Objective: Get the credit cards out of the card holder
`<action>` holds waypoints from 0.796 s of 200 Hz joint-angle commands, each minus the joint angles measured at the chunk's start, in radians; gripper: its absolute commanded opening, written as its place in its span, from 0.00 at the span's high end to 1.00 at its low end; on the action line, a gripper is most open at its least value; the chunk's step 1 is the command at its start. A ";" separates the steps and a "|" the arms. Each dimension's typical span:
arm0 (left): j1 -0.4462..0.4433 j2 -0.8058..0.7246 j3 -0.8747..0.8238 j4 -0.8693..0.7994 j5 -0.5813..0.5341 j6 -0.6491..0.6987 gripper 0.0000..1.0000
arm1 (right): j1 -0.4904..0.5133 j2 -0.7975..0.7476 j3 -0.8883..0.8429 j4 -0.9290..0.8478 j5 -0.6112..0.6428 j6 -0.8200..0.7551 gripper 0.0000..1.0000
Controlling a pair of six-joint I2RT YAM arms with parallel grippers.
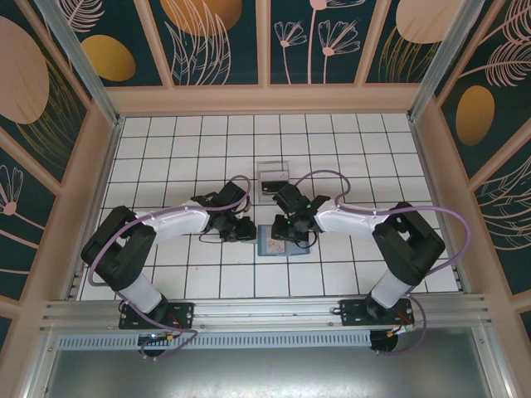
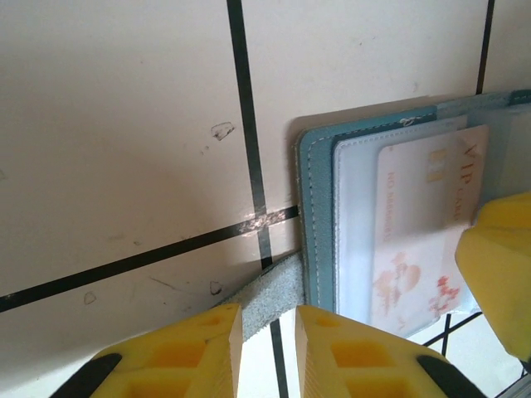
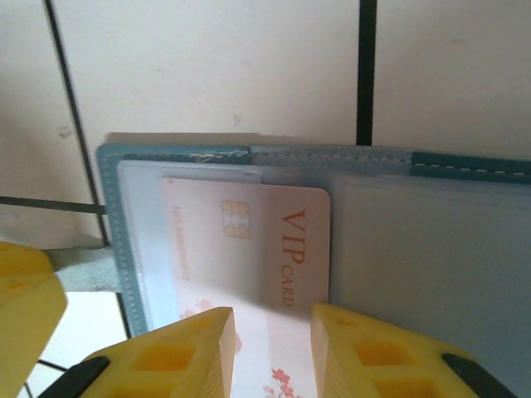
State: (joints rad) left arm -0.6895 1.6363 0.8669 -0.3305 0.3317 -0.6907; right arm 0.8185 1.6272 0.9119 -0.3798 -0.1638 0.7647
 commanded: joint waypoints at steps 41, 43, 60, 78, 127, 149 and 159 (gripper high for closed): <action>-0.022 -0.027 0.088 -0.042 0.005 -0.009 0.80 | -0.026 -0.074 -0.018 0.031 -0.037 0.005 0.71; -0.023 -0.025 0.089 -0.040 0.008 -0.010 0.80 | -0.028 -0.073 -0.021 0.033 -0.039 0.005 0.71; -0.045 -0.007 0.100 -0.023 0.022 -0.021 0.82 | -0.040 -0.066 -0.042 0.051 -0.052 0.007 0.73; -0.073 0.023 0.130 -0.008 0.030 -0.031 0.83 | -0.051 -0.063 -0.064 0.080 -0.074 0.009 0.74; -0.123 0.107 0.157 0.020 0.037 -0.042 0.89 | -0.059 -0.047 -0.096 0.121 -0.103 0.010 0.78; -0.123 0.128 0.146 0.029 0.038 -0.038 0.93 | -0.062 -0.043 -0.105 0.122 -0.097 0.010 0.78; -0.123 0.138 0.137 0.040 0.041 -0.040 0.94 | -0.064 -0.044 -0.110 0.125 -0.097 0.010 0.78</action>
State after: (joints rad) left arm -0.8112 1.7447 1.0080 -0.3134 0.3588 -0.7204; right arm 0.7643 1.5734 0.8211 -0.2802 -0.2562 0.7662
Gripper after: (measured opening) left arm 0.075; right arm 0.220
